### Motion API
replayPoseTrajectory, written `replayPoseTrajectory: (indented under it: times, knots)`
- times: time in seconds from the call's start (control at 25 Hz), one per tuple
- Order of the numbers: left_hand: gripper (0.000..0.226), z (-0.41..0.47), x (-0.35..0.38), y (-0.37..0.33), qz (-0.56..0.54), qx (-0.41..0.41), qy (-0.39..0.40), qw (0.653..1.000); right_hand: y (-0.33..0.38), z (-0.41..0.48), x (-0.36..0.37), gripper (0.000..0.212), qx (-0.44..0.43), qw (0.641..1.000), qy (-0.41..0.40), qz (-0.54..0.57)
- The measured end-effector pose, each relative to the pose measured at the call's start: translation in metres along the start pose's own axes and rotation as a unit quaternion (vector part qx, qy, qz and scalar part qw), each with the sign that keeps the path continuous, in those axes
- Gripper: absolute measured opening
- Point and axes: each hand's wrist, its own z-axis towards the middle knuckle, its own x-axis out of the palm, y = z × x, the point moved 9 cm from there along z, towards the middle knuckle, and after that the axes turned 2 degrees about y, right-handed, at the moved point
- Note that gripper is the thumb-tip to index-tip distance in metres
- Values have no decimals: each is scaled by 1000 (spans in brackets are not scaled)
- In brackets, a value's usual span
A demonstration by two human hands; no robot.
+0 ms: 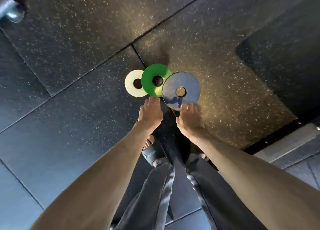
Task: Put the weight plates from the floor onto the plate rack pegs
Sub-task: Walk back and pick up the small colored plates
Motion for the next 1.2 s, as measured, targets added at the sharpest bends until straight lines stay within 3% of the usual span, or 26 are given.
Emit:
replayPoseTrajectory:
  times: [0.12, 0.24, 0.4, 0.68, 0.88, 0.96, 1.08, 1.2]
  knots:
    - [53, 48, 26, 6, 91, 35, -41, 994, -9, 44, 16, 53, -6, 997, -66, -47]
    - [67, 85, 47, 11, 169, 53, -53, 983, -13, 80, 34, 63, -26, 992, -90, -79]
    - [75, 111, 66, 11, 277, 50, -40, 959, -13, 104, 53, 64, -59, 985, -80, -138]
    - [89, 123, 61, 6, 291, 20, -30, 956, -1, 114, 61, 55, -116, 975, -88, -165]
    - [87, 128, 57, -5, 343, 7, -52, 938, 9, 119, 59, 16, -147, 960, -127, -200]
    - [86, 123, 67, -6, 341, 11, -34, 940, 2, 114, 60, 28, -165, 956, -105, -218]
    - [83, 112, 75, -7, 337, 27, -20, 941, -13, 102, 49, 62, -217, 946, -45, -236]
    - [89, 91, 78, -6, 269, 31, 46, 961, -21, 85, 31, 74, -240, 942, 36, -230]
